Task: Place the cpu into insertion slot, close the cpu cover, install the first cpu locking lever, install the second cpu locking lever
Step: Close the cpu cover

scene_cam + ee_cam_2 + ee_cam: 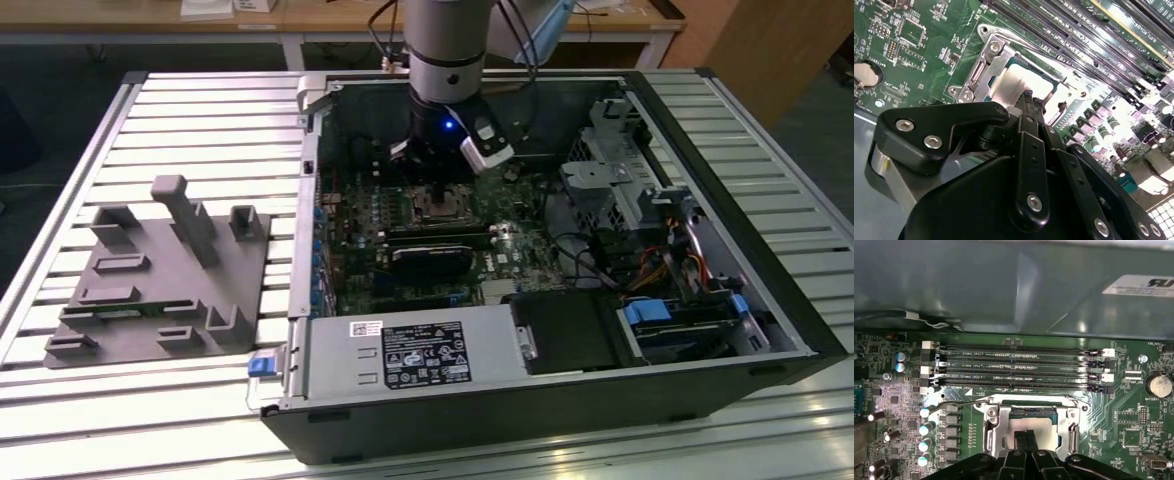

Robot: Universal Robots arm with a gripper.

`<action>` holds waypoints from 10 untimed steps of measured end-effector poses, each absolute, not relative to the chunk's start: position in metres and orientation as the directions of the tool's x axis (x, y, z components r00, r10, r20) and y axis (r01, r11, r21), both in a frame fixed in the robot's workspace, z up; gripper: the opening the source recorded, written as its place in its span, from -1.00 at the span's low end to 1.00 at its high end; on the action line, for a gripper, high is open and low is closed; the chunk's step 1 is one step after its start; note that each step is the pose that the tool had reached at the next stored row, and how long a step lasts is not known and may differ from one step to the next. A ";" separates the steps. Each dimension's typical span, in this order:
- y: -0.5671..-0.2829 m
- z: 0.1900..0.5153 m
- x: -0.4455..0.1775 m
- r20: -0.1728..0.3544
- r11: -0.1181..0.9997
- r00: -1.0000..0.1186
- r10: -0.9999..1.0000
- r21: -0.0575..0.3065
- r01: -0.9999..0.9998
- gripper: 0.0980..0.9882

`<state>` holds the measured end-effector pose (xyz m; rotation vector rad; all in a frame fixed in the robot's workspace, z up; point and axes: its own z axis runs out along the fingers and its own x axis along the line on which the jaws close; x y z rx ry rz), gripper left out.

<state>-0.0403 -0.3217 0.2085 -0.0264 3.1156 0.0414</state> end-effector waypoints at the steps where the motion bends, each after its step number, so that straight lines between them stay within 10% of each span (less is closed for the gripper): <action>1: -0.322 0.208 -0.040 -0.026 1.000 -1.000 -0.010 0.026 -0.011 -0.98; 10: -0.322 0.206 -0.053 -0.027 0.999 -0.999 0.034 0.025 0.034 -0.98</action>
